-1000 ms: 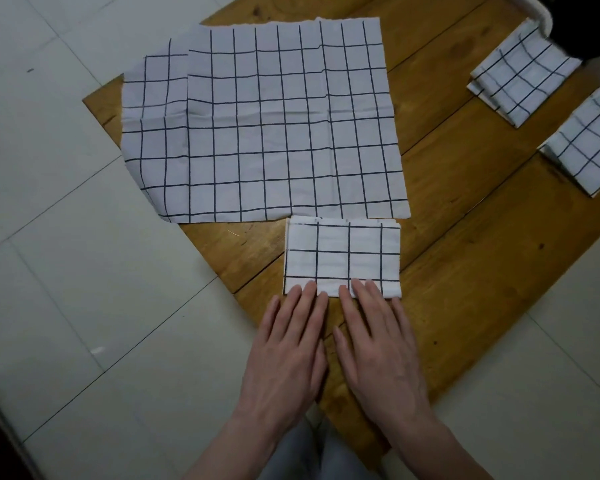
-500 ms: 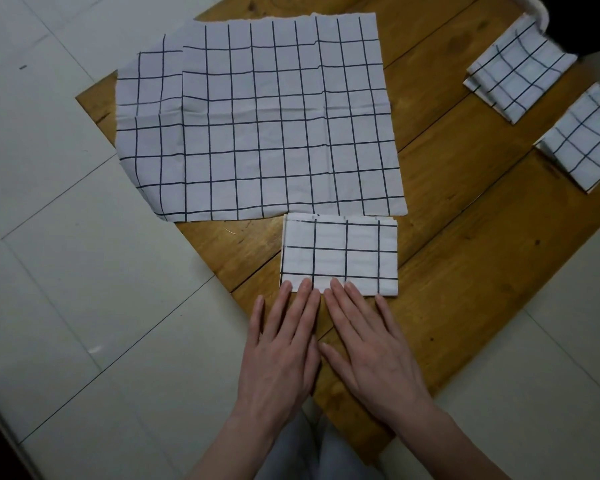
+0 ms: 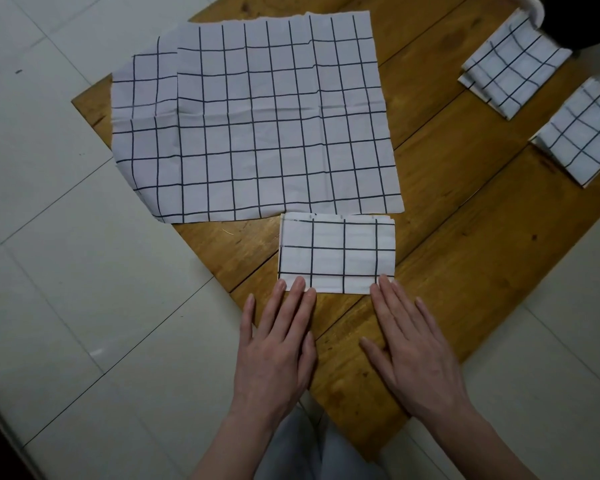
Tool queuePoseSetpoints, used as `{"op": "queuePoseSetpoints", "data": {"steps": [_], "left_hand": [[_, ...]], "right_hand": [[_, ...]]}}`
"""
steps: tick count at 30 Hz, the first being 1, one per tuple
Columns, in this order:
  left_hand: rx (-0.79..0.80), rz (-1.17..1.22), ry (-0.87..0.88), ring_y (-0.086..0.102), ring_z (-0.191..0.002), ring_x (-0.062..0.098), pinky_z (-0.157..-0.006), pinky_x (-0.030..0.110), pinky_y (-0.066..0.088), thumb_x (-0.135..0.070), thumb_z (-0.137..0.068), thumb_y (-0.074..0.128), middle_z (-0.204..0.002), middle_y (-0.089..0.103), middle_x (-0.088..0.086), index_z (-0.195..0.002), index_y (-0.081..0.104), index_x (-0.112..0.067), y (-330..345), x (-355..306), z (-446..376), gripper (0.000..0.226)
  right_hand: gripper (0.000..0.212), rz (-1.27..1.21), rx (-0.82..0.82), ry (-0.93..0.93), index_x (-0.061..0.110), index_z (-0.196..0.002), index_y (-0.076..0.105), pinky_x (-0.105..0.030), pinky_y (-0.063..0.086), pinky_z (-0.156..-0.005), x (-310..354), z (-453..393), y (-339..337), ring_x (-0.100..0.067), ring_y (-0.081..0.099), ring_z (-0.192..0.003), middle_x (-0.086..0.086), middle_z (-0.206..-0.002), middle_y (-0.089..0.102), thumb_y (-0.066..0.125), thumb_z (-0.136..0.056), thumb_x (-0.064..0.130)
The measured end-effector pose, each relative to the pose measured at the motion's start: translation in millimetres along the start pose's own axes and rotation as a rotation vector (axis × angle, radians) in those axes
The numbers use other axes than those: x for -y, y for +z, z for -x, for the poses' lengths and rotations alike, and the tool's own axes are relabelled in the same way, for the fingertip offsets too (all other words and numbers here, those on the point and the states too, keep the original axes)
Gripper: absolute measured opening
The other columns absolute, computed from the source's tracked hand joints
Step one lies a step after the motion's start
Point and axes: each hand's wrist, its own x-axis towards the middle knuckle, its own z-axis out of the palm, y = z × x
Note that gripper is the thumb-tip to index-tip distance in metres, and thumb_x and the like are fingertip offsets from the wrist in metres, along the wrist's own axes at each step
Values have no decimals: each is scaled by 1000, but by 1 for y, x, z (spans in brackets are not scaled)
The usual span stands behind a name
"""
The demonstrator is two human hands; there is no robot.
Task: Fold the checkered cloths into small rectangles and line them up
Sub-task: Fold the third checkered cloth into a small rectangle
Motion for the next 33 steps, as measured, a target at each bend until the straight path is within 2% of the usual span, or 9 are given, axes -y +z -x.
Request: {"op": "queuePoseSetpoints", "data": {"steps": [4, 6, 9, 12, 16, 20, 22, 29, 33], "left_hand": [[2, -2, -13, 17, -161, 21, -127, 59, 19, -34, -104, 44, -173, 24, -3, -163, 33, -22, 1, -1, 1, 62], [10, 9, -30, 18, -161, 22, -126, 60, 20, -37, -104, 43, -172, 26, -1, -163, 36, -20, -1, -5, 0, 61], [45, -31, -7, 20, -160, 28, -125, 60, 24, -39, -105, 42, -171, 30, 6, -160, 41, -15, -6, -9, -3, 60], [97, -126, 54, 23, -159, 33, -125, 59, 23, -41, -106, 41, -168, 34, 11, -156, 45, -11, -14, -5, -7, 59], [140, -204, 177, 27, -157, 35, -128, 58, 15, -47, -108, 34, -164, 41, 13, -154, 48, -13, -27, 12, -13, 58], [165, -226, 288, 25, -158, 33, -129, 57, 13, -48, -110, 32, -163, 42, 11, -161, 36, -17, -36, 32, -23, 60], [164, -235, 312, 23, -159, 34, -129, 57, 14, -48, -111, 30, -162, 42, 11, -160, 39, -17, -37, 37, -27, 59], [136, -157, 160, 24, -159, 29, -128, 55, 20, -48, -111, 30, -166, 39, 9, -152, 49, -14, -31, 17, -35, 57], [75, -73, 41, 29, -157, 27, -127, 51, 25, -46, -109, 38, -165, 40, 9, -149, 51, -11, -25, -1, -39, 54]], "right_hand": [[70, -34, -27, 39, 14, -166, 23, -46, 24, -126, 8, 0, -2, -18, 18, -161, -3, -174, 22, 26, -110, 56], [66, -49, -53, 45, 14, -163, 33, -46, 27, -125, 11, -3, -7, -18, 26, -159, -4, -170, 31, 29, -110, 53], [52, -68, -132, 46, 11, -146, 55, -45, 41, -114, 12, -16, -18, -24, 50, -141, -8, -152, 53, 44, -108, 44], [35, -117, -199, 60, 12, -136, 60, -43, 50, -103, 13, -39, -29, -25, 53, -132, -10, -144, 54, 62, -104, 28], [54, -131, -192, 71, 11, -145, 53, -43, 48, -104, 15, -71, -38, -27, 51, -133, -9, -145, 54, 70, -97, 30], [70, -93, -94, 160, 15, -149, 46, -40, 48, -97, 19, -83, -44, -25, 54, -120, -7, -134, 58, 71, -92, 47], [73, -76, -66, 207, 16, -149, 45, -39, 47, -91, 22, -83, -46, -25, 54, -112, -6, -128, 58, 72, -90, 49], [58, -222, 52, 419, 22, -140, 47, -37, 47, -96, 36, -85, -56, -21, 52, -117, -1, -130, 55, 69, -93, 48], [49, -368, 77, 467, 19, -132, 52, -31, 50, -87, 38, -87, -57, -16, 51, -110, 4, -123, 40, 72, -93, 40]]}}
